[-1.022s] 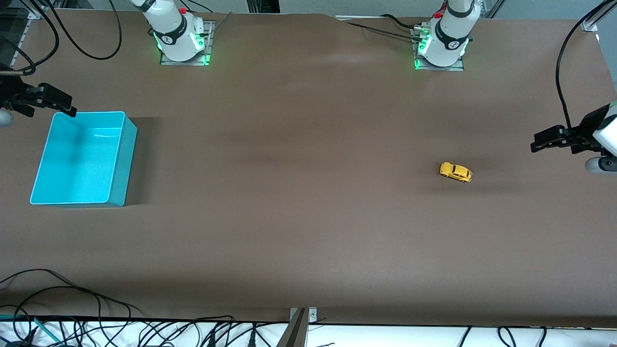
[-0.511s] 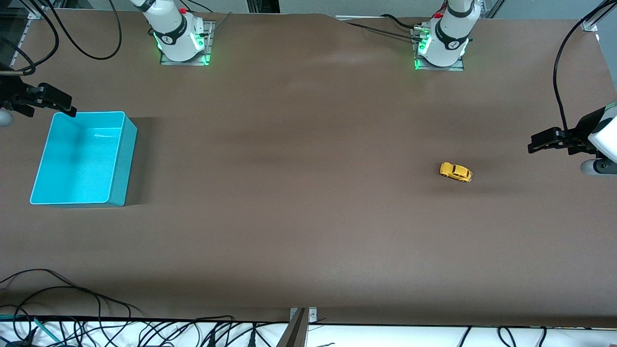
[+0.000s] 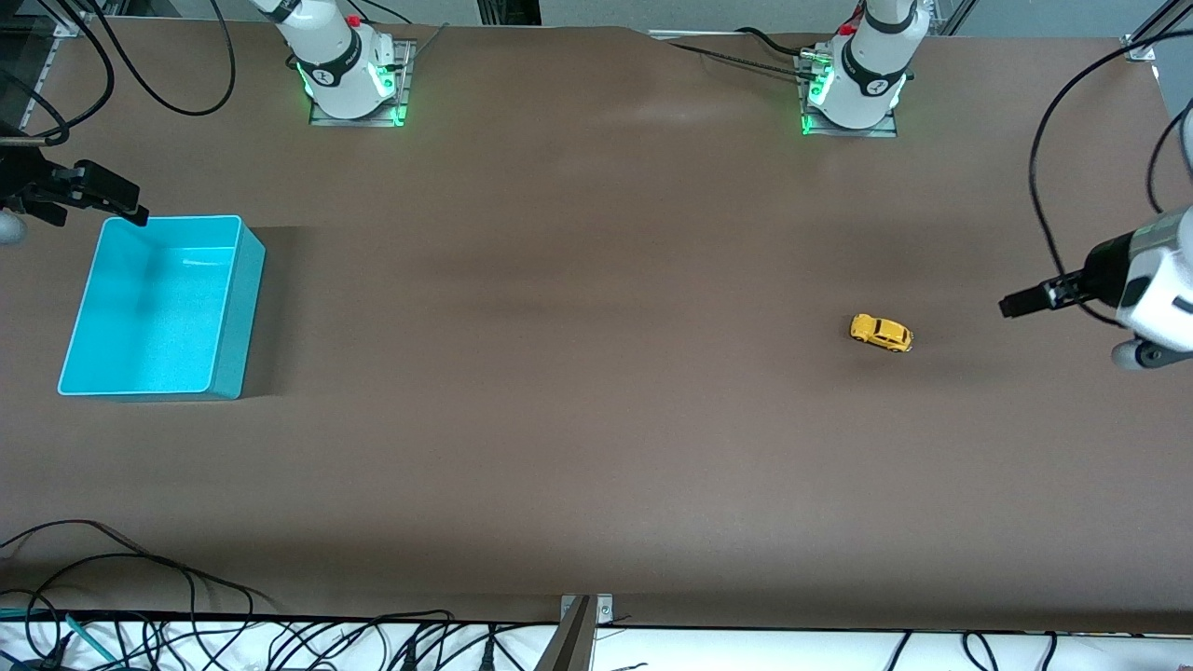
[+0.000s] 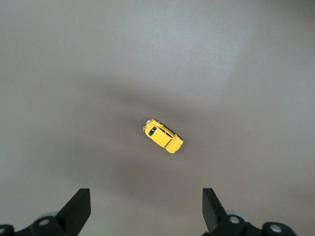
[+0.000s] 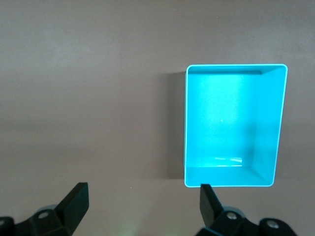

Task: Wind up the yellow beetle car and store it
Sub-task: 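Reach the left gripper down over the yellow beetle car and grasp it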

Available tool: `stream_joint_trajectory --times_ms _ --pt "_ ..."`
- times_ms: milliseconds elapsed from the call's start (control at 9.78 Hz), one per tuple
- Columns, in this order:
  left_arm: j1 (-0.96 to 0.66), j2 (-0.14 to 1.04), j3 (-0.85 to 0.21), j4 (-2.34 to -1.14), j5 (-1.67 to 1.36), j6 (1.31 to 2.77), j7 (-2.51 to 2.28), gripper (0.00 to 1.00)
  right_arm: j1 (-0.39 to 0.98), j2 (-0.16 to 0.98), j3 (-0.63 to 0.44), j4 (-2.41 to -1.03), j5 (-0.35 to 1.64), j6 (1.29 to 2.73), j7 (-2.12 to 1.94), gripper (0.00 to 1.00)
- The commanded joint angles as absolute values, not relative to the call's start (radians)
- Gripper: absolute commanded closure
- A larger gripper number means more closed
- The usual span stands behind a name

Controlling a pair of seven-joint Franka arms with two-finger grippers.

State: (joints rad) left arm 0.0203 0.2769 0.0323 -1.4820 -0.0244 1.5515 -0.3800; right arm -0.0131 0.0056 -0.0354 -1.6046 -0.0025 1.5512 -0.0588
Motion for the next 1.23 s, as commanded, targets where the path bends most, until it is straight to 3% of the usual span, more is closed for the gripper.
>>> stream_joint_trajectory --times_ms 0,409,1124 --pt "0.009 0.345 0.032 -1.482 -0.048 1.586 -0.628 0.00 -0.018 -0.002 -0.035 -1.612 0.018 1.548 -0.078 0.00" --pt "0.018 0.351 0.032 -1.699 -0.077 1.802 -0.992 0.00 -0.018 0.011 -0.035 -1.614 0.041 1.549 -0.080 0.00" --pt "0.006 0.348 0.029 -2.072 -0.078 2.310 -1.314 0.00 -0.018 0.011 -0.035 -1.617 0.043 1.529 -0.106 0.00"
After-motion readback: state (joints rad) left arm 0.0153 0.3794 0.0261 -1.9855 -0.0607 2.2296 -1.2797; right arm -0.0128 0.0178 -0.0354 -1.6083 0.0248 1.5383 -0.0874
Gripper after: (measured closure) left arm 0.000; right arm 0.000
